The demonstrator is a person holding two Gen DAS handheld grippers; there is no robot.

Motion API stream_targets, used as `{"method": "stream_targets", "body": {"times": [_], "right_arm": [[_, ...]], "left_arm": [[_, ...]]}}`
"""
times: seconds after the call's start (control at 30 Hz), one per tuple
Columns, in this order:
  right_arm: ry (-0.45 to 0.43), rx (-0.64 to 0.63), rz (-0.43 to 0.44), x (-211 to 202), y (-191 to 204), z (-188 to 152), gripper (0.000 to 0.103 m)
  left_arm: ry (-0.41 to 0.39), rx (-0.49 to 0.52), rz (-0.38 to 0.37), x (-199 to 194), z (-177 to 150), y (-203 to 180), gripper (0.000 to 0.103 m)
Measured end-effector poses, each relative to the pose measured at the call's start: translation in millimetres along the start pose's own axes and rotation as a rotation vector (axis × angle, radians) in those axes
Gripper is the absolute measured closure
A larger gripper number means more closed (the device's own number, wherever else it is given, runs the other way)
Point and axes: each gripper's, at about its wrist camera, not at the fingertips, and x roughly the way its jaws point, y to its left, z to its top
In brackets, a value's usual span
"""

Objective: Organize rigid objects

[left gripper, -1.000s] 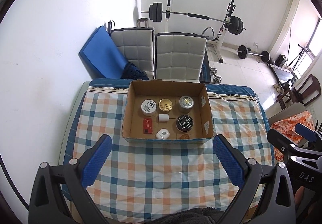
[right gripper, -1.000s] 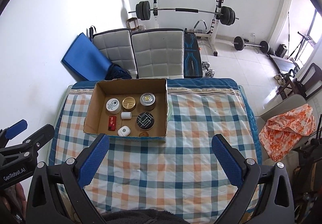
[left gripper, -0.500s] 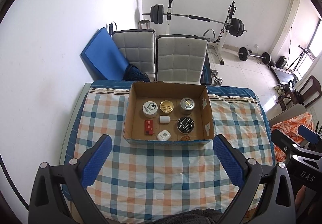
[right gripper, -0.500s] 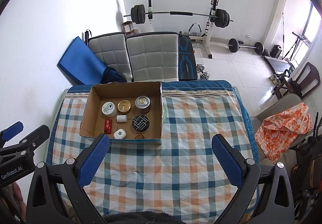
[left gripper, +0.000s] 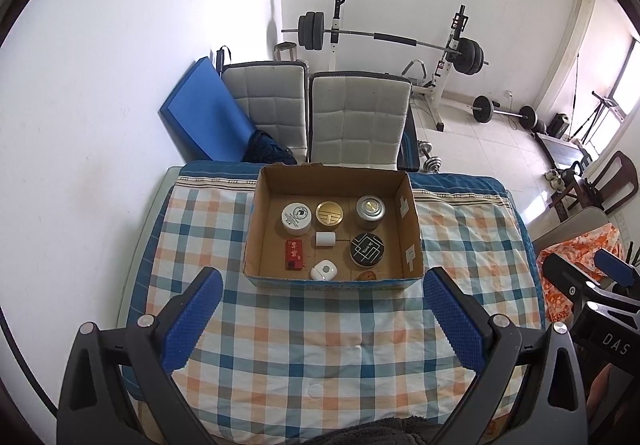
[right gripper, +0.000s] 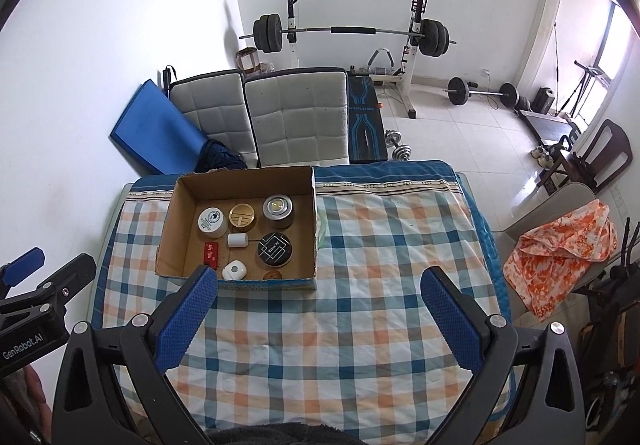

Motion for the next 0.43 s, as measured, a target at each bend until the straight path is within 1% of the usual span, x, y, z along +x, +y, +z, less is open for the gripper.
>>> {"method": "stream_targets", "body": {"times": [0.2,0.43], "right_arm": [[-0.009,0.012,-0.015,-4.0,1.4,-0.5,0.0],[-0.011,0.017,-0.013,-5.1,2.6,-0.8,0.0]], "left_arm": [[-0.005,0.005,0.001,0.1,1.4,0.5,0.0],[-0.023,0.005,0.009,-2.5,-0.9,0.0,0.0]]}}
